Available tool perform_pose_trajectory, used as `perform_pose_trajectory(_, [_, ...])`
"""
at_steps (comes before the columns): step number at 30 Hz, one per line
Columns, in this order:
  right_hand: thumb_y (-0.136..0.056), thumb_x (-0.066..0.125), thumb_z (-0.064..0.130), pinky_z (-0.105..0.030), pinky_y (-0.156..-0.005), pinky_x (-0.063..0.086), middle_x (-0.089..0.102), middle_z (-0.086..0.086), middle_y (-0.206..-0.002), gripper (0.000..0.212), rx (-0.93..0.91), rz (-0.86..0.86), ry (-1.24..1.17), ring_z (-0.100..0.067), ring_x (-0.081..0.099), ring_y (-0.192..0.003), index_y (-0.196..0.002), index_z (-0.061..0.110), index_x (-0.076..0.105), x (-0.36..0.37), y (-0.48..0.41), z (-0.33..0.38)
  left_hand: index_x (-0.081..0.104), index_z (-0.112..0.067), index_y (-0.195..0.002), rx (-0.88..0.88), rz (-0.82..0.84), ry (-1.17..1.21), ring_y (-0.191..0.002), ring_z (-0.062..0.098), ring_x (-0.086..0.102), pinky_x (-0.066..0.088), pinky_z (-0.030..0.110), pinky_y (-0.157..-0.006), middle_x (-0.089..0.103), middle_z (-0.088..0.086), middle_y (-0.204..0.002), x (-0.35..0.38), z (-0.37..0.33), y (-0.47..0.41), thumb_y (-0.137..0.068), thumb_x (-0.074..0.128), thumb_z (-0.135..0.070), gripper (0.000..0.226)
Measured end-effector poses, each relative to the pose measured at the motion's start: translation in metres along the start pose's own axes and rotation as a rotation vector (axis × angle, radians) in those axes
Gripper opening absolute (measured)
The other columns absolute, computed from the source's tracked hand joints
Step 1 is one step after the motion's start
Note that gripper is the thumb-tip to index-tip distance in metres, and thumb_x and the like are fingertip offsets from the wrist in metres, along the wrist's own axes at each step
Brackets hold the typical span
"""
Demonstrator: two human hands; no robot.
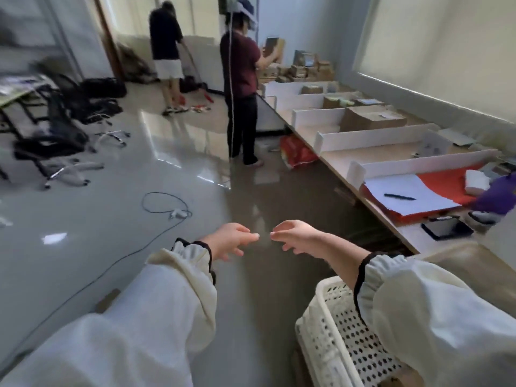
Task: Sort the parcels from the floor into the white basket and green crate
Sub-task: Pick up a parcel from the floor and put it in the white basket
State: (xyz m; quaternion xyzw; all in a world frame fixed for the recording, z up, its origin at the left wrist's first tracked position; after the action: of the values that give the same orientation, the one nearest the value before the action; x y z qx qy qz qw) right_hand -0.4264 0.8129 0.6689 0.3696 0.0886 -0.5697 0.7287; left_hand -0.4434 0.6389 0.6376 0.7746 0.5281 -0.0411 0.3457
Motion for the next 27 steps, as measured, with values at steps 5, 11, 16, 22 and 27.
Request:
perform_pose_trajectory(5, [-0.088,0.063,0.034,-0.023,-0.063,0.039,0.061,-0.005,-0.099,0.035,-0.126,0.222,0.147,-0.017,0.059,-0.077,-0.118,0.017,0.058,0.129,-0.004,0.093,0.053,-0.027,-0.117,-0.18,-0.248,0.153,-0.086,0.016,0.063,0.04,0.029,-0.069,0.061,-0.003,-0.109,-0.106,0.125,0.088,-0.085,0.062,-0.047,0.039])
perform_pose_trajectory(11, [-0.089,0.058,0.035,-0.031,-0.077,0.042,0.059,-0.008,-0.122,0.042,-0.251,0.469,0.305,-0.024,0.062,-0.103,-0.127,0.017,0.053,0.306,0.034,0.189,0.059,-0.03,-0.089,-0.4,-0.508,0.345,-0.079,0.013,0.063,0.042,0.026,-0.064,0.065,-0.005,-0.099,-0.191,0.287,0.246,-0.08,0.067,-0.051,0.024])
perform_pose_trajectory(16, [-0.092,0.058,0.027,-0.019,-0.06,0.039,0.057,-0.004,-0.097,0.039,-0.396,0.626,0.357,-0.018,0.056,-0.081,-0.125,0.008,0.056,0.445,0.094,0.252,0.061,-0.018,-0.108,-0.53,-0.701,0.479,-0.088,0.021,0.061,0.046,0.029,-0.076,0.062,0.004,-0.099,-0.225,0.381,0.372,-0.084,0.069,-0.039,0.033])
perform_pose_trajectory(22, [-0.089,0.061,0.033,-0.024,-0.063,0.04,0.059,-0.007,-0.093,0.039,-0.499,0.858,0.453,-0.018,0.054,-0.074,-0.122,0.013,0.056,0.575,0.159,0.281,0.058,-0.012,-0.118,-0.615,-0.883,0.603,-0.08,0.017,0.058,0.046,0.017,-0.056,0.059,0.007,-0.109,-0.216,0.435,0.48,-0.088,0.065,-0.036,0.039])
perform_pose_trajectory(27, [-0.081,0.063,0.047,-0.027,-0.068,0.045,0.062,-0.003,-0.105,0.035,-0.58,1.012,0.617,-0.015,0.058,-0.081,-0.108,0.025,0.06,0.655,0.194,0.278,0.057,-0.018,-0.119,-0.704,-0.981,0.742,-0.096,0.024,0.061,0.044,0.031,-0.079,0.06,0.007,-0.12,-0.184,0.483,0.533,-0.088,0.062,-0.043,0.04])
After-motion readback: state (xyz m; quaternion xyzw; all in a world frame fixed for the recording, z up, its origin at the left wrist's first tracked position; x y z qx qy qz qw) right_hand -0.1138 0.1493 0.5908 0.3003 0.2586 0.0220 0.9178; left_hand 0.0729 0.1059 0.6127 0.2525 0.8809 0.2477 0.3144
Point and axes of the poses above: each hand's wrist, its own y-axis away from the middle knuckle, its own x-axis out of the palm, z = x × y, the point moved 5 cm from there along -y, towards the middle knuckle
